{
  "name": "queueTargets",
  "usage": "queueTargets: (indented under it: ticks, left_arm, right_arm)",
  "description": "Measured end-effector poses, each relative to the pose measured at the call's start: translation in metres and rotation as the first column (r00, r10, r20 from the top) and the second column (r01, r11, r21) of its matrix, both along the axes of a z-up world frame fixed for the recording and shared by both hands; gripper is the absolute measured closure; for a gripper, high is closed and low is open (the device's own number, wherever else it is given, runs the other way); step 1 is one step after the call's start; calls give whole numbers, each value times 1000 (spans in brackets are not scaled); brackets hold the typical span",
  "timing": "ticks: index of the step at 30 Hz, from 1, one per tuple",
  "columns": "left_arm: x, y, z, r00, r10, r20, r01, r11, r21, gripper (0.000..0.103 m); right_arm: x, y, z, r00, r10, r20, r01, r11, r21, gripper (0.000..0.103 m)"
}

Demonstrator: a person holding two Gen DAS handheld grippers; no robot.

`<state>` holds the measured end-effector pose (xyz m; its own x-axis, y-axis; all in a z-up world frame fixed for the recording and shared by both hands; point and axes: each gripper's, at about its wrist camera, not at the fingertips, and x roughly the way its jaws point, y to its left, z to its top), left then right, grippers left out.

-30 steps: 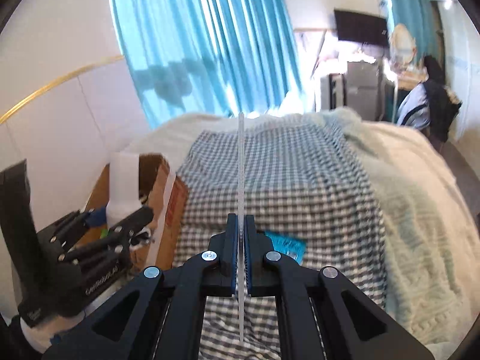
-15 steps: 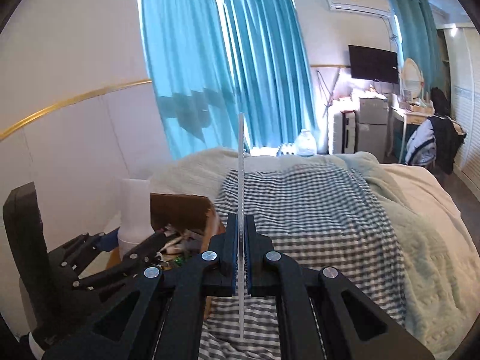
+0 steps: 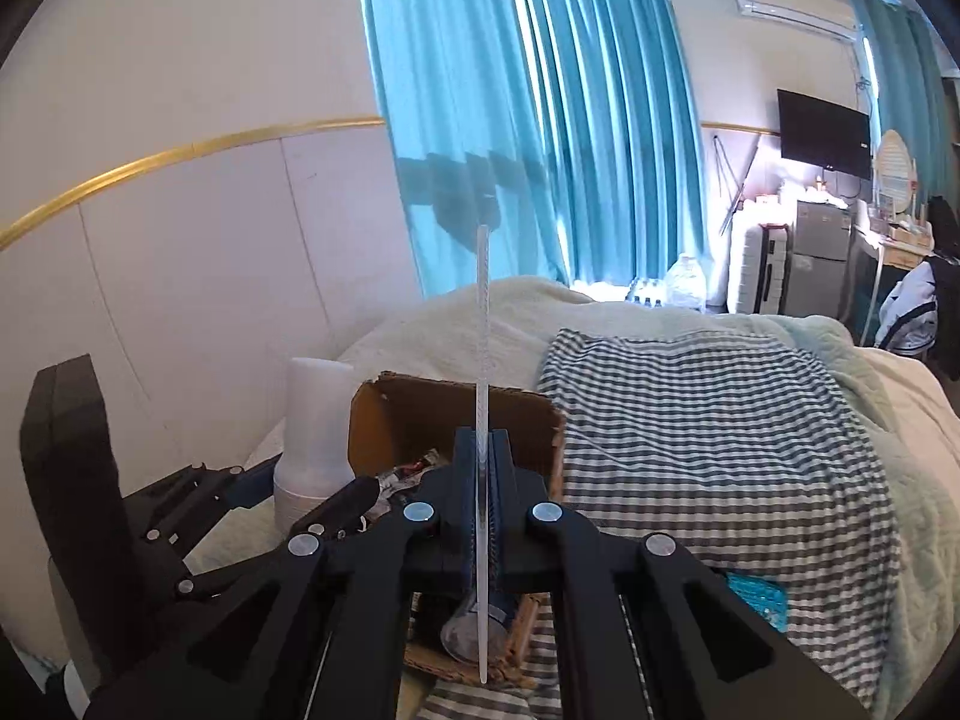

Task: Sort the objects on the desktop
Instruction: 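Lift and carry the white cup and comb over the cardboard box, then open the left gripper to drop the cup while the right drops the comb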

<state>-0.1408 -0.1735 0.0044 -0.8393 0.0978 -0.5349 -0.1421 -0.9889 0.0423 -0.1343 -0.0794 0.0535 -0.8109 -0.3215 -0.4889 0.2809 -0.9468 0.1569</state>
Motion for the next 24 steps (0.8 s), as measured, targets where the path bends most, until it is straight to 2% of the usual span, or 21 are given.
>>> queueTargets:
  ticks: [11,18,22,24]
  left_arm:
    - [-49,-35,-49,989,71,129,-70,998,-6,59]
    - [-64,-33,-83,976,73,204,-70,997,-24,59]
    - [-65,-31,-91,971,78,225,-73,997,-29,59]
    - [-66,-32,-93,968,83,237,-79,997,-26,58]
  right_arm:
    - [-60,-34,-55,992,69,102,-70,997,9,100]
    - [-88,-49,-99,974,102,202,-101,995,-15,100]
    - [-95,-50,-118,966,110,235,-111,994,-9,99]
    - [-95,-49,-122,963,121,242,-121,993,-16,95]
